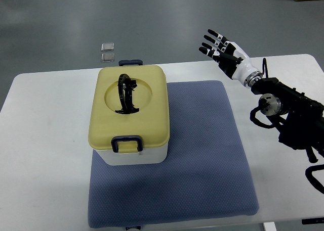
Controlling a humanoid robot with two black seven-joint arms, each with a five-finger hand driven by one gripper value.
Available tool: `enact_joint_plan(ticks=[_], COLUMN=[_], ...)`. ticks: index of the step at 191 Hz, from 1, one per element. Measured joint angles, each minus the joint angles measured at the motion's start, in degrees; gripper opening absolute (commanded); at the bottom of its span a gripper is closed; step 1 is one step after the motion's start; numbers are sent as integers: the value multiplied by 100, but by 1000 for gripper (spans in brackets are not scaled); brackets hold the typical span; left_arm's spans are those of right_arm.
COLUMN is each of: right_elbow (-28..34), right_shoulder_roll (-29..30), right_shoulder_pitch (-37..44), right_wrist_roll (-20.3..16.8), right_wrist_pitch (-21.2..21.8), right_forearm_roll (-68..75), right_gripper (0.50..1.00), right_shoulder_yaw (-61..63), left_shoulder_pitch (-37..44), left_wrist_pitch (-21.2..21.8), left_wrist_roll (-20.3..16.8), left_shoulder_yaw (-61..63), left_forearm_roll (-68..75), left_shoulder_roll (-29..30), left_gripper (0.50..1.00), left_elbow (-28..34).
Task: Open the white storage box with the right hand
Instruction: 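Swing the right hand up and over toward the black lid handle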
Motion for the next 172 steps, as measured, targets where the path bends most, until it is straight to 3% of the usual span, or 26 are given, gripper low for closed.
enact_joint_plan(ticks=[58, 109, 149, 172], right_elbow=[5, 351, 591, 646], right_shoulder_roll=[-35, -81, -120, -91], right_shoulder_pitch=[512, 1229, 2026, 2507], right_wrist_roll=[134, 709, 1248, 1355], right_wrist_pitch=[19, 23, -9, -49], right_forearm_roll=[-1062, -2659, -3276, -3802], right_gripper=[917, 917, 917, 915], right_shoulder_yaw=[-5, -168, -1183, -1707], left_shoulder_pitch=[0, 0, 0, 0], left_wrist_pitch=[0, 0, 0, 0], left_wrist_roll=[0, 0, 0, 0], left_shoulder_yaw=[0, 0, 0, 0], left_forearm_roll=[0, 0, 0, 0], left_shoulder_roll=[0, 0, 0, 0], left_gripper=[1000, 1000, 1000, 1000], left_elbow=[0, 0, 9, 17])
